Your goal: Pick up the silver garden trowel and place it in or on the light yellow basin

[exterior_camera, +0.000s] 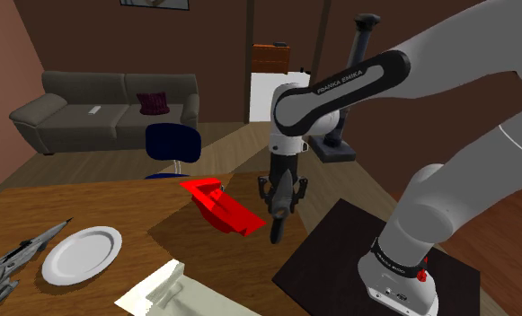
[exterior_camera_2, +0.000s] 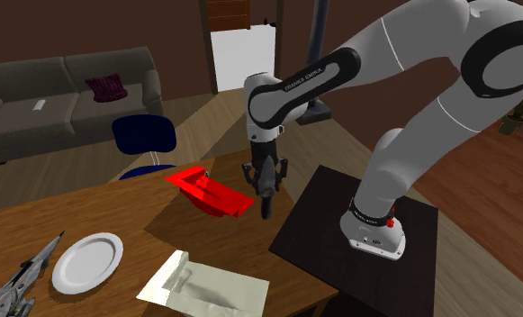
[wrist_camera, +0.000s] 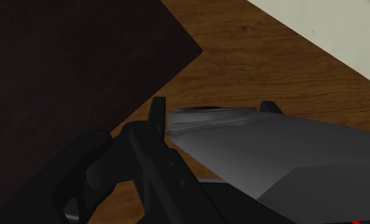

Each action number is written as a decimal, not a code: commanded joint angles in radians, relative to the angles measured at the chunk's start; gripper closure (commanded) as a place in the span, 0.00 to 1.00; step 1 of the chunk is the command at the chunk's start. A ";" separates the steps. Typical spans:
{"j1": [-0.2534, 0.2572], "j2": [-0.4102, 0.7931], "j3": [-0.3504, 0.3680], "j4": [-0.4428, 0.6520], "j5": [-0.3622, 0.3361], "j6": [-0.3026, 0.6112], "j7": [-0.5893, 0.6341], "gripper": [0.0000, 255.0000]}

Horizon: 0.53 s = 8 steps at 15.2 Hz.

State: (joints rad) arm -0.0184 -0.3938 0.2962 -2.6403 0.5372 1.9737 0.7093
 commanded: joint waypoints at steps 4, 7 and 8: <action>-0.002 -0.045 -0.012 0.035 -0.014 -0.077 0.025 1.00; -0.004 -0.067 -0.019 0.059 -0.022 -0.122 0.039 1.00; -0.004 -0.074 -0.022 0.067 -0.025 -0.136 0.043 1.00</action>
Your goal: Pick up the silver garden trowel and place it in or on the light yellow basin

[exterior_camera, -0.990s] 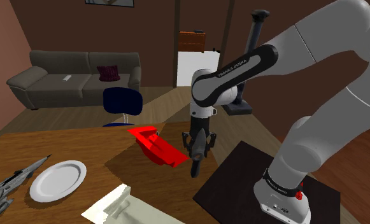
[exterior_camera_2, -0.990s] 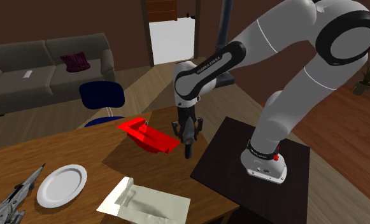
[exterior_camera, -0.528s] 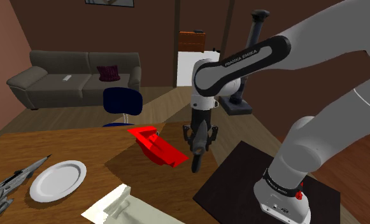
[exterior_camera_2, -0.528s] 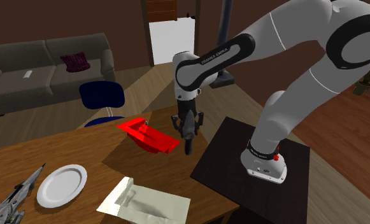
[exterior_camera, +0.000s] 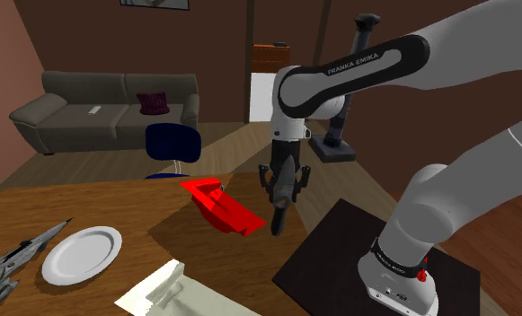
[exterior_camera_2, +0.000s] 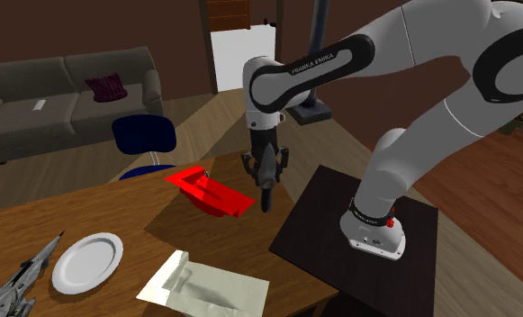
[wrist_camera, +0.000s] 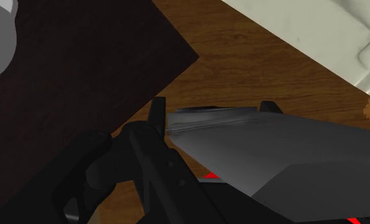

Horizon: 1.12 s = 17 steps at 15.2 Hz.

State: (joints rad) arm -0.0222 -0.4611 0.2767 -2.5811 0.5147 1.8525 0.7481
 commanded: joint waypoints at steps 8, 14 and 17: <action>-0.004 -0.050 -0.022 0.082 -0.022 -0.128 0.040 1.00; 0.016 -0.040 0.009 0.140 0.001 -0.152 0.100 1.00; 0.044 0.004 0.069 0.180 0.037 -0.116 0.167 1.00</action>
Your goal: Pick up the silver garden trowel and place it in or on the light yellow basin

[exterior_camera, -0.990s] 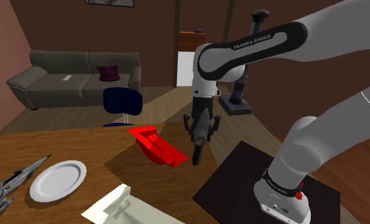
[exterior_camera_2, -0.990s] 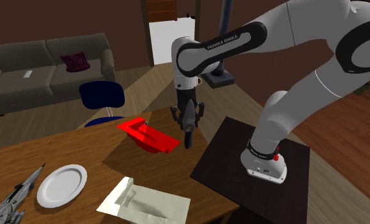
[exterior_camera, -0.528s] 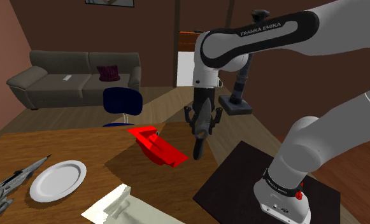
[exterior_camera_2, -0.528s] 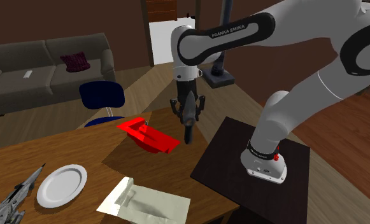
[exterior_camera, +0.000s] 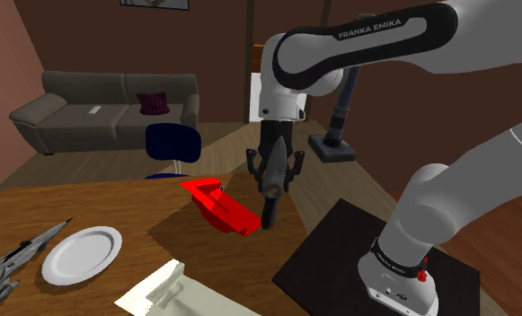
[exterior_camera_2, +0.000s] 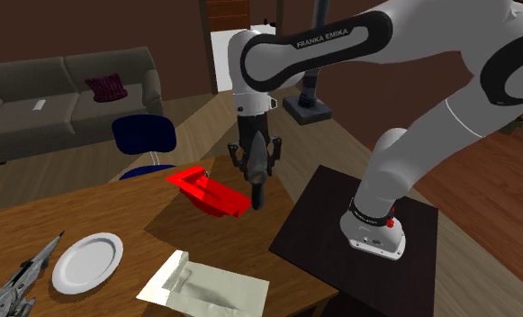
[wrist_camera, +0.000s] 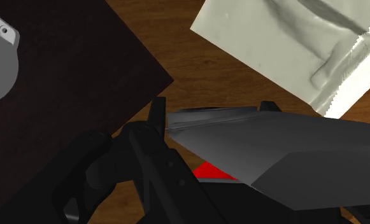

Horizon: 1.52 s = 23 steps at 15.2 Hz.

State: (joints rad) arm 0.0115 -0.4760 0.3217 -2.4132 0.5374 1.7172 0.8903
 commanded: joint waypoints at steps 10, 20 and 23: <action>0.077 0.238 0.219 0.215 0.045 0.153 0.264 1.00; 0.147 0.524 0.357 0.459 -0.091 0.272 0.514 1.00; 0.151 0.538 0.358 0.433 -0.093 0.310 0.504 1.00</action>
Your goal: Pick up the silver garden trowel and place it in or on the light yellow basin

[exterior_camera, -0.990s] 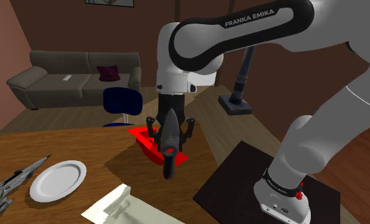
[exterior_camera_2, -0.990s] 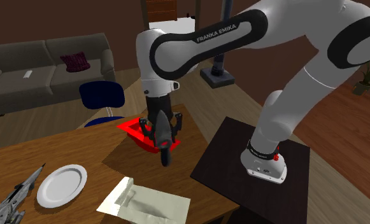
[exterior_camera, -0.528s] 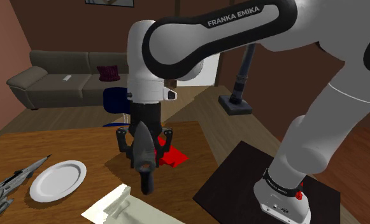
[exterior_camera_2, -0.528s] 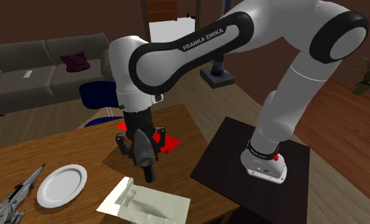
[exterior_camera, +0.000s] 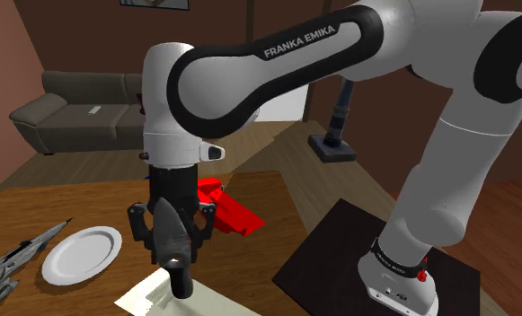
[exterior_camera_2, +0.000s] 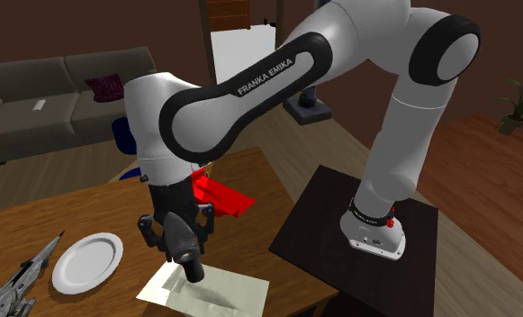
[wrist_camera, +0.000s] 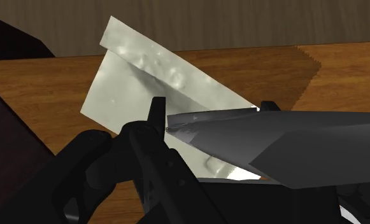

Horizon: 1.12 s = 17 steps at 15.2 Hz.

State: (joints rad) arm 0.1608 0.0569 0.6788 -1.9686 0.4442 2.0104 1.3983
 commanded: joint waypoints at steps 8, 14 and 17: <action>0.012 0.054 0.004 -0.073 -0.010 0.118 -0.026 1.00; 0.017 0.075 0.004 -0.093 -0.016 0.155 -0.033 1.00; 0.017 0.075 0.004 -0.093 -0.016 0.155 -0.033 1.00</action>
State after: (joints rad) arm 0.1779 0.1321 0.6832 -2.0615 0.4283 2.1654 1.3651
